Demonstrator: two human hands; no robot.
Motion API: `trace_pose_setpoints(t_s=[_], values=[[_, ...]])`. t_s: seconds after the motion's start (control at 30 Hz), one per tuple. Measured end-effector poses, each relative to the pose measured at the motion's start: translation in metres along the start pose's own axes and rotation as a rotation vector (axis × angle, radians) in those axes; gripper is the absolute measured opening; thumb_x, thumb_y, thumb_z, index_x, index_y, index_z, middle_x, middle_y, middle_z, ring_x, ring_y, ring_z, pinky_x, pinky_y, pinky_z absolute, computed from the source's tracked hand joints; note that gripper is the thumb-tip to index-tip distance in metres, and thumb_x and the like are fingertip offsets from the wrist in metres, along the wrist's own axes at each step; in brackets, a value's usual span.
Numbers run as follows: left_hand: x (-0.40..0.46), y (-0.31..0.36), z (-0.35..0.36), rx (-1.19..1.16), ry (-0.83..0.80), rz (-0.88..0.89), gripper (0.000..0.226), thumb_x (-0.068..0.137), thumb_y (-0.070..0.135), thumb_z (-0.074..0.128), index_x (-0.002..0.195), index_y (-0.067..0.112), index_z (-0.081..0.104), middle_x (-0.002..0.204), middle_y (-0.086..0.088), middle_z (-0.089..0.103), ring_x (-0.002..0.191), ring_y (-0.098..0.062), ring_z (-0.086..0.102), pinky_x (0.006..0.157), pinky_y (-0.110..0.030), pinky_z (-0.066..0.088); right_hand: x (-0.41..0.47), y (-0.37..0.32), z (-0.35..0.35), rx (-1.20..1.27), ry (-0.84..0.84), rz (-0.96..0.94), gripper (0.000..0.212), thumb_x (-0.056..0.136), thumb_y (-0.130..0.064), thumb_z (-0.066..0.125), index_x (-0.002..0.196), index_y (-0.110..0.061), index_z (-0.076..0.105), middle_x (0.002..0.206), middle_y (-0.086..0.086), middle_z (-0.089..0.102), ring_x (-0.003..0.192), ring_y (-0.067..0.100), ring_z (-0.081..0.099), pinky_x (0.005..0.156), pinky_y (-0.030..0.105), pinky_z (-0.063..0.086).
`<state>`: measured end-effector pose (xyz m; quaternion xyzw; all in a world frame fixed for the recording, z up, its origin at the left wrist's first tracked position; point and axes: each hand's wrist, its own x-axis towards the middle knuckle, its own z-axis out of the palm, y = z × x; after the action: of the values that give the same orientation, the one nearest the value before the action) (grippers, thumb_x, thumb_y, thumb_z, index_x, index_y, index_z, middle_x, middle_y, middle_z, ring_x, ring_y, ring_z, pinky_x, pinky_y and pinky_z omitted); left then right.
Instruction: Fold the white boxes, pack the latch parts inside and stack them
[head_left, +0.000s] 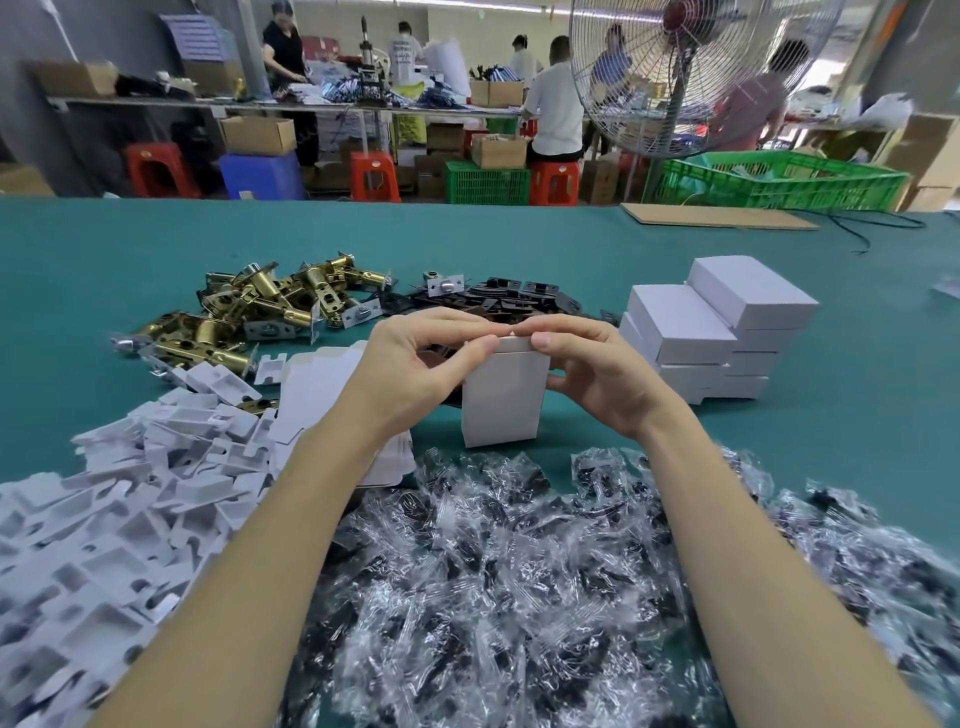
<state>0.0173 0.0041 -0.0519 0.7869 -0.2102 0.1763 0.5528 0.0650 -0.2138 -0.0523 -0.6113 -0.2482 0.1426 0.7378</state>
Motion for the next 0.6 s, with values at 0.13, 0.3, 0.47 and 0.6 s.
trace_pose_setpoints(t_s=[0.13,0.3,0.47,0.6], values=[[0.0018,-0.0001,-0.0036,-0.023,-0.068,-0.016,0.018,0.096,0.021,0.07,0.11,0.024,0.08,0.113,0.011,0.075,0.108,-0.008,0.068,0.076,-0.03,0.058,-0.0004,0.0024,-0.0015,0.037,-0.004,0.014,0.017,0.088,-0.018,0.068,0.094,-0.026,0.082,0.105,-0.004,0.075,0.108,0.014,0.067,0.094,0.039,0.051],[0.0025,-0.0028,-0.0037,-0.018,-0.081,0.028,0.016,0.095,0.021,0.072,0.107,0.026,0.081,0.11,0.012,0.075,0.106,-0.007,0.069,0.077,-0.016,0.053,-0.0021,0.0011,-0.0012,0.035,-0.024,0.044,0.013,0.087,-0.022,0.07,0.093,-0.027,0.081,0.104,-0.004,0.074,0.104,0.015,0.068,0.092,0.037,0.054],[0.0029,-0.0039,-0.0026,0.042,-0.071,0.081,0.022,0.084,0.028,0.082,0.106,0.024,0.081,0.108,0.012,0.076,0.106,-0.012,0.07,0.081,-0.019,0.054,-0.0051,-0.0005,-0.0008,-0.033,-0.033,0.075,0.011,0.086,-0.03,0.071,0.094,-0.03,0.079,0.104,-0.005,0.073,0.101,0.012,0.068,0.085,0.031,0.056],[0.0032,-0.0044,0.0,0.074,-0.045,0.083,0.019,0.087,0.022,0.082,0.106,0.022,0.082,0.107,0.012,0.076,0.103,-0.01,0.071,0.076,-0.018,0.055,-0.0063,0.0007,-0.004,-0.074,-0.021,0.083,0.014,0.089,-0.034,0.071,0.1,-0.032,0.079,0.114,-0.005,0.074,0.109,0.012,0.068,0.086,0.031,0.057]])
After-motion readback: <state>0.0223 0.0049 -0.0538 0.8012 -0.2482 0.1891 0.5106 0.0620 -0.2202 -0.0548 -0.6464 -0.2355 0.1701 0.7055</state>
